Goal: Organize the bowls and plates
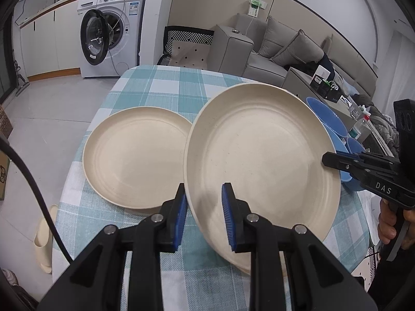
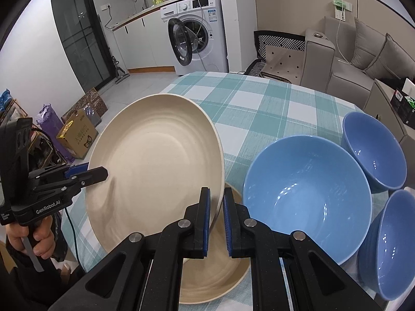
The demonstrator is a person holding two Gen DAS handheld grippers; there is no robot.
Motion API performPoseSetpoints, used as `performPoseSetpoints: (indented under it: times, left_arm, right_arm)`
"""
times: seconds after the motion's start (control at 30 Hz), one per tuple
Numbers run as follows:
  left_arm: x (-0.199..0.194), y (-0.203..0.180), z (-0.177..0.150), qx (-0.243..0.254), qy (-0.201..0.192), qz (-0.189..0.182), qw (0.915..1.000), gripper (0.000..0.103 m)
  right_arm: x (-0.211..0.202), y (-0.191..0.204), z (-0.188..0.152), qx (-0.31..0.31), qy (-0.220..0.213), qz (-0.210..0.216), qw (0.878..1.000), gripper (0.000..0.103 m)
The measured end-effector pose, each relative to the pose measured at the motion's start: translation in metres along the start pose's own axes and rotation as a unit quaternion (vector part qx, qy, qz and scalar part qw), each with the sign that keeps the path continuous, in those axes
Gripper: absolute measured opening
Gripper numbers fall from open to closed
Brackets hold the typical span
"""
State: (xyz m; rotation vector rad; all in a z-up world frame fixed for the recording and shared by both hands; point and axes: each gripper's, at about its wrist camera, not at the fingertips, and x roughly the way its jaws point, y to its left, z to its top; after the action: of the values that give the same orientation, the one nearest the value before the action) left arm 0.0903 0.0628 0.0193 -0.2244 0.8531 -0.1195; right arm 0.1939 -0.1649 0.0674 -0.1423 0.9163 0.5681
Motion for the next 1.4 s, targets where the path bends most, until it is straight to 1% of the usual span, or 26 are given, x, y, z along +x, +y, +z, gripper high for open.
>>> performPoseSetpoints:
  times: [0.37,0.6,0.7,1.07,1.4]
  left_arm:
    - [0.004,-0.008,-0.004,0.020,0.010,0.000,0.9997,0.023]
    - [0.011,-0.013,-0.005,0.031,0.018,0.001,0.9994,0.023]
    - [0.015,-0.014,-0.007,0.033,0.023,0.000,0.9992,0.023]
    - [0.027,-0.017,-0.010,0.036,0.030,0.007,0.9989,0.023]
    - [0.035,-0.019,-0.012,0.039,0.031,0.007,0.9987,0.023]
  right_arm:
    - [-0.003,-0.006,-0.033,0.040,-0.016,0.011,0.999,0.010]
    - [-0.003,-0.009,-0.050,0.059,-0.021,0.011,0.998,0.010]
    - [-0.003,-0.008,-0.056,0.060,-0.024,0.005,0.998,0.010]
    - [0.005,-0.009,-0.075,0.071,-0.015,0.009,0.997,0.011]
    - [0.016,-0.013,-0.081,0.069,0.002,0.008,0.998,0.013]
